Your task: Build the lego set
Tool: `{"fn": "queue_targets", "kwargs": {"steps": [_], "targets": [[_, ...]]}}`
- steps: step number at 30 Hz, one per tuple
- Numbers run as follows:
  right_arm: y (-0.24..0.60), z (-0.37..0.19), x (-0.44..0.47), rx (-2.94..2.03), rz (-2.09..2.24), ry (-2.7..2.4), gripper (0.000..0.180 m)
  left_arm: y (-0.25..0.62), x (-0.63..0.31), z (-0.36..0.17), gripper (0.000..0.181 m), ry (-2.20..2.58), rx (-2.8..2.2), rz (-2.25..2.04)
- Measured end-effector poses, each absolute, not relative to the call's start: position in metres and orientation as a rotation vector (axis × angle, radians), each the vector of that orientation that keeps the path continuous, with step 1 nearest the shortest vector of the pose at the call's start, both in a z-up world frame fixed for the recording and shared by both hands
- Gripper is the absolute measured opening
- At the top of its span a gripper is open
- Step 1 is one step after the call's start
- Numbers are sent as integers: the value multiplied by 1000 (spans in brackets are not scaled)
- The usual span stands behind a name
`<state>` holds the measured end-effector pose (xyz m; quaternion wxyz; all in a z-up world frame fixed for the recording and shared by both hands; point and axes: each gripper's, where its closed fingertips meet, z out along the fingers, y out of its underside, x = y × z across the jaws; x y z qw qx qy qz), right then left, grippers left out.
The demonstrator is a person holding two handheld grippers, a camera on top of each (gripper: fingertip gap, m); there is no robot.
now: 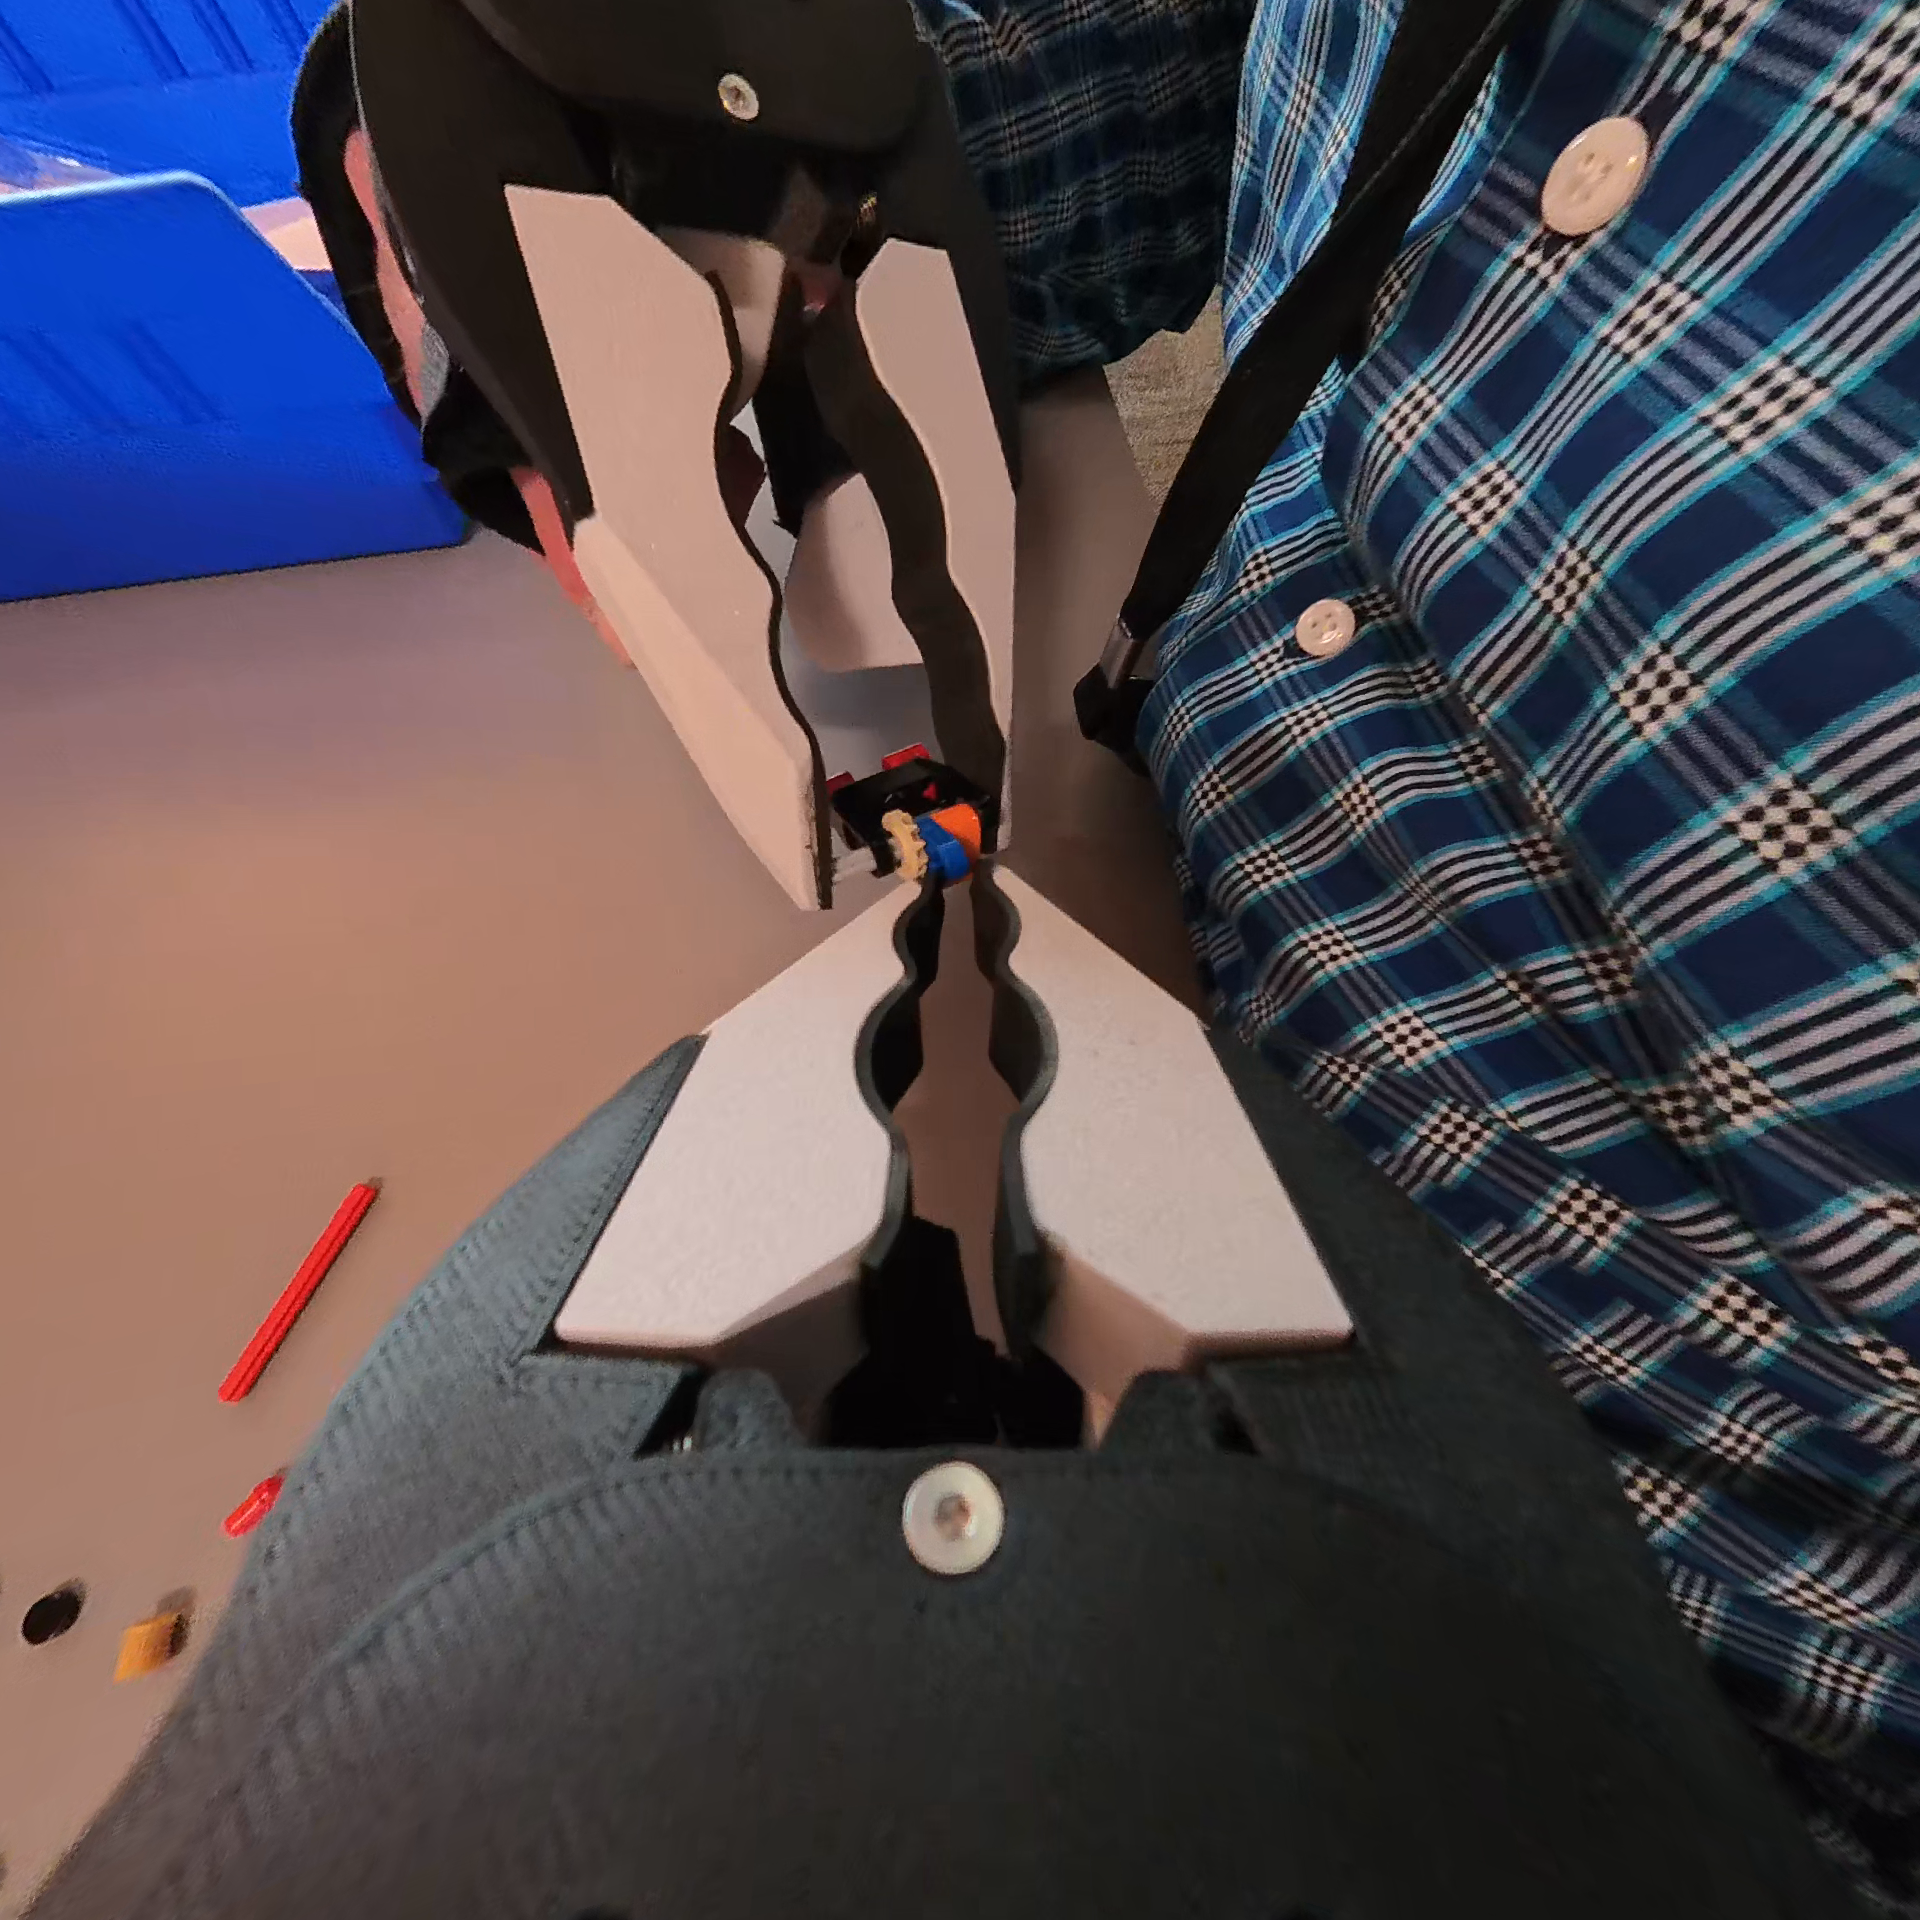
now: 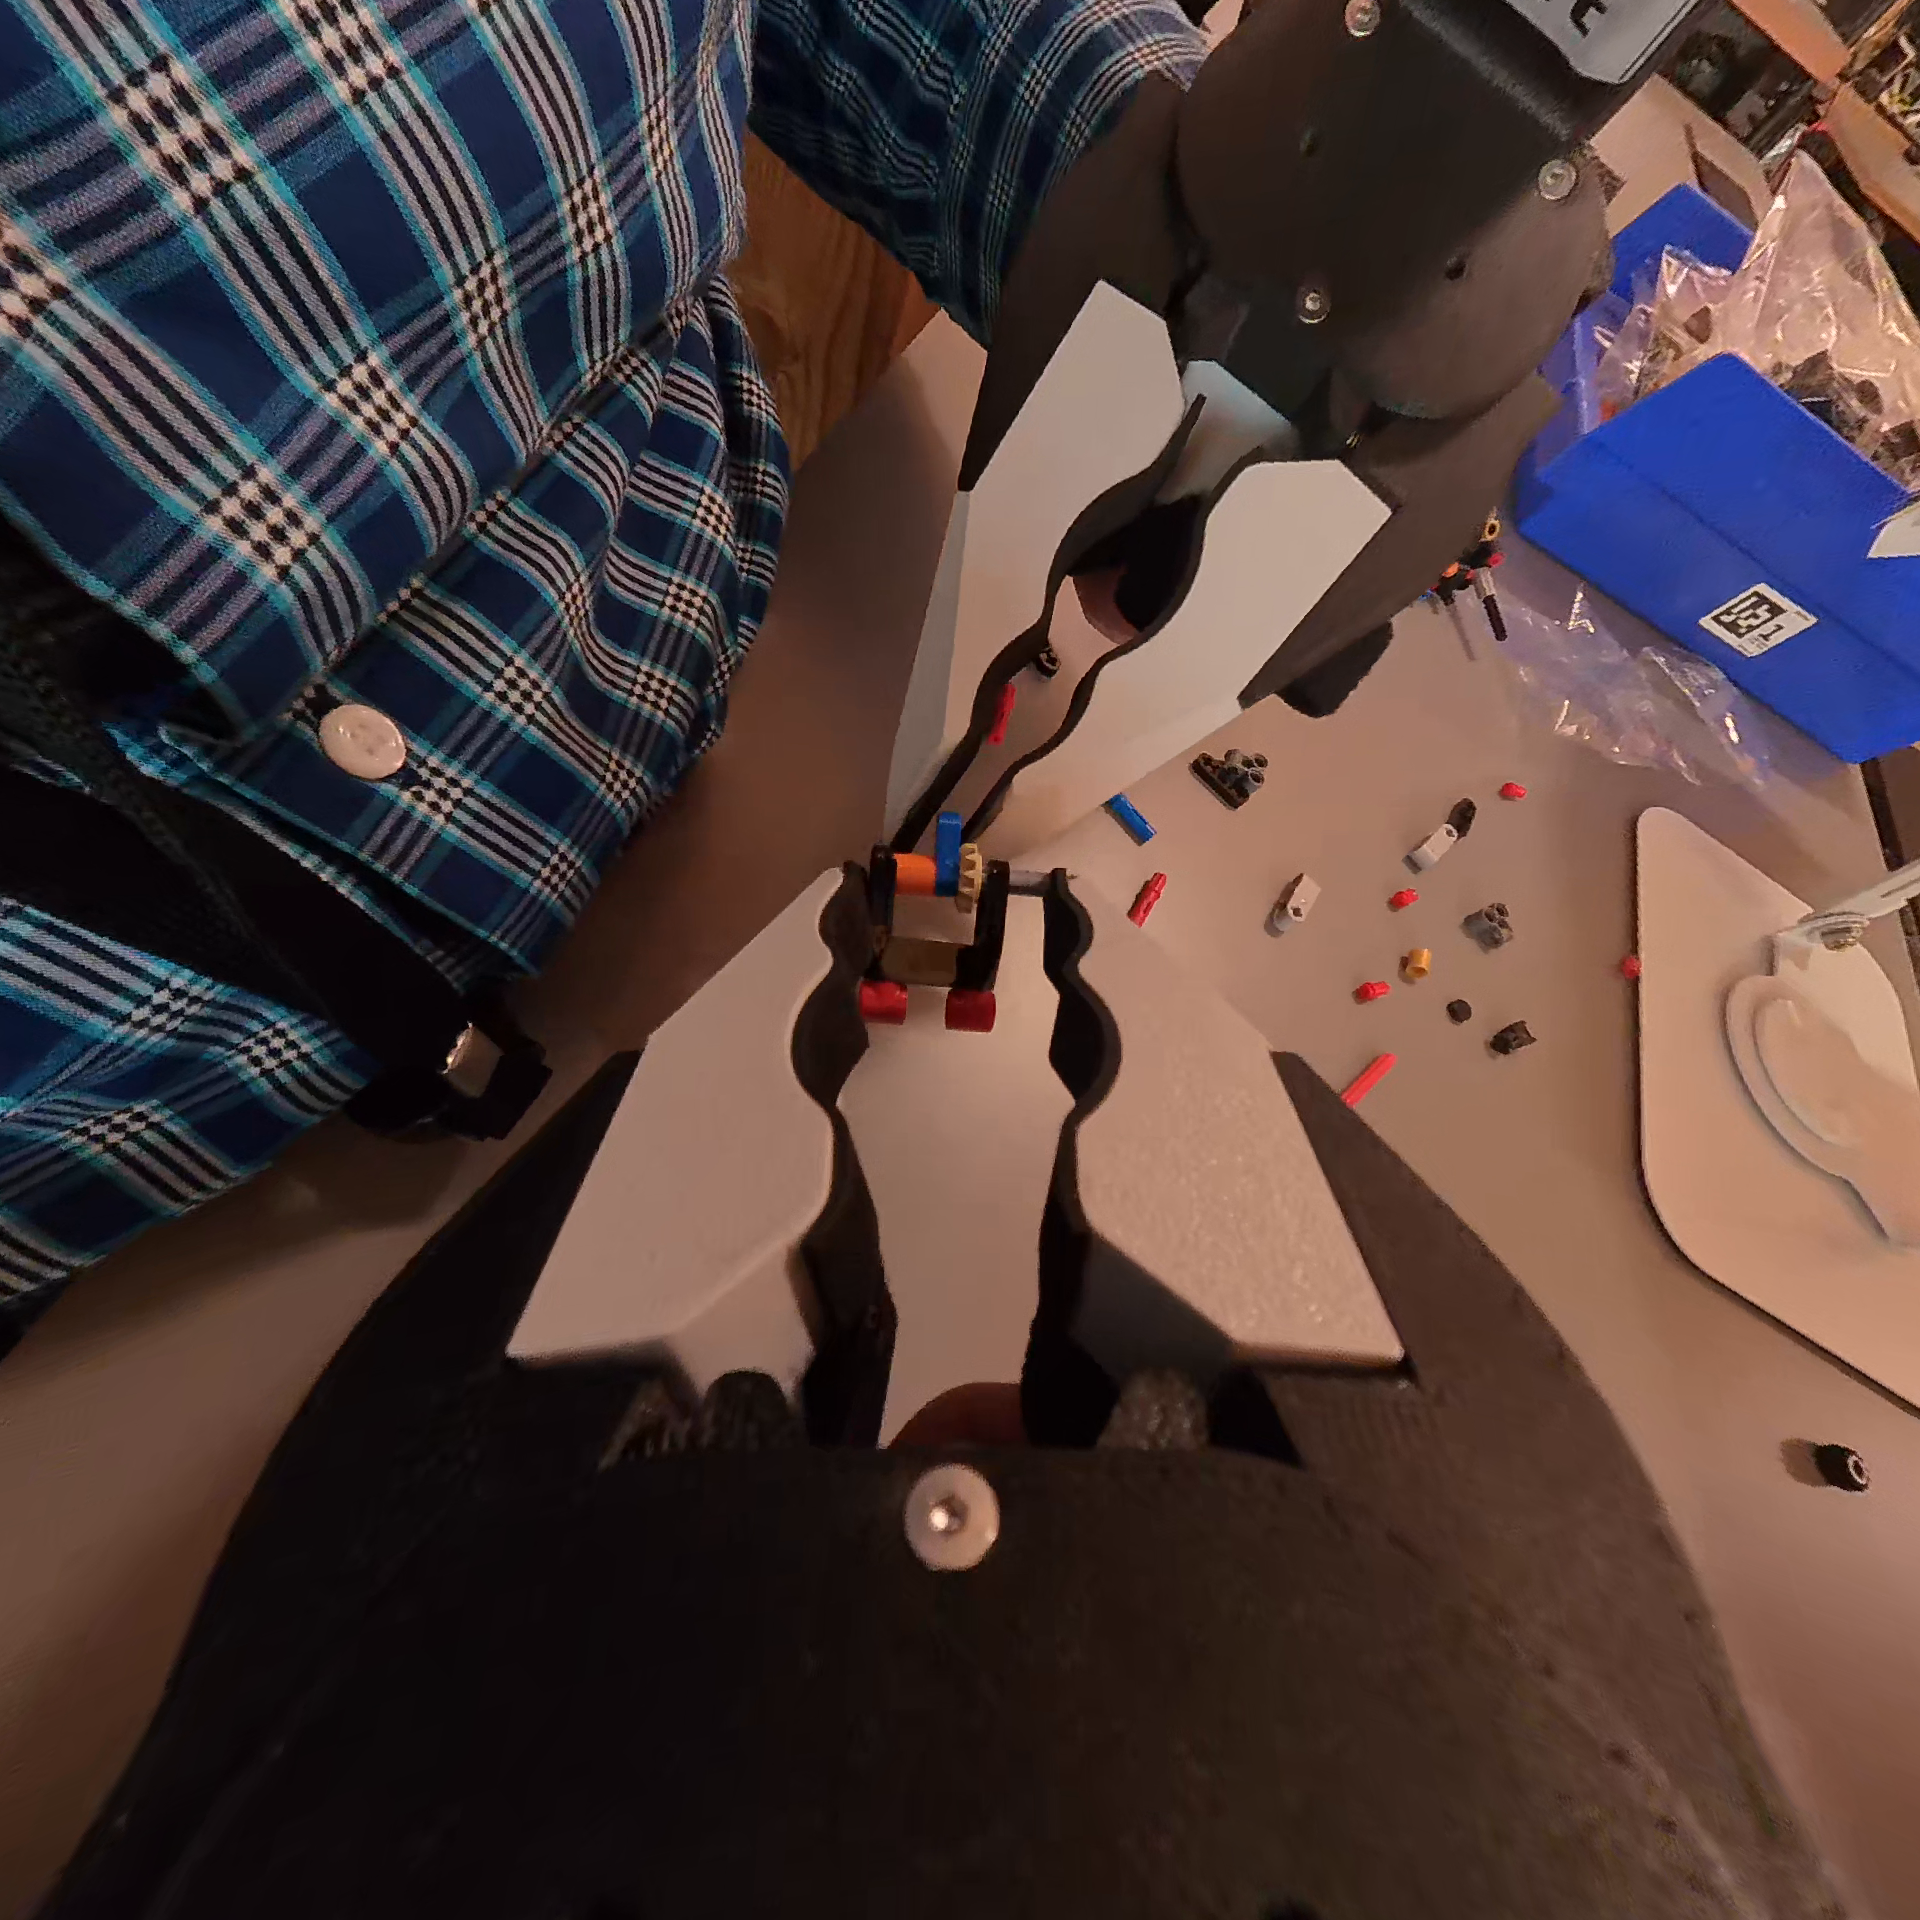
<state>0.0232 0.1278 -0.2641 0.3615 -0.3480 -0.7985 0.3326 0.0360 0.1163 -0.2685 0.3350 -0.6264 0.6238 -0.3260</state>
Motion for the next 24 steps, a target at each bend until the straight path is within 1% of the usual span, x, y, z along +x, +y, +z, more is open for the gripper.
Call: {"fn": "queue_targets", "kwargs": {"steps": [8,9,16,20,23,24], "targets": [[135,-261,24,-943,908,-2014,30,125,36,-265,5,1516,-1670,-847],[134,-262,24,-945,905,-2018,30,125,36,-264,4,1502,-1680,-848],[134,-271,24,-984,913,-2033,30,133,32,-257,7,1362,-1685,-777],[133,-273,23,-1004,935,-2030,30,135,35,-260,3,1358,-1683,-721],[133,-275,24,-1019,961,-2024,30,134,34,-262,5,1355,-1695,-722],[133,-276,24,-1025,968,-2025,30,133,33,-263,9,1360,-1707,-725]]}}
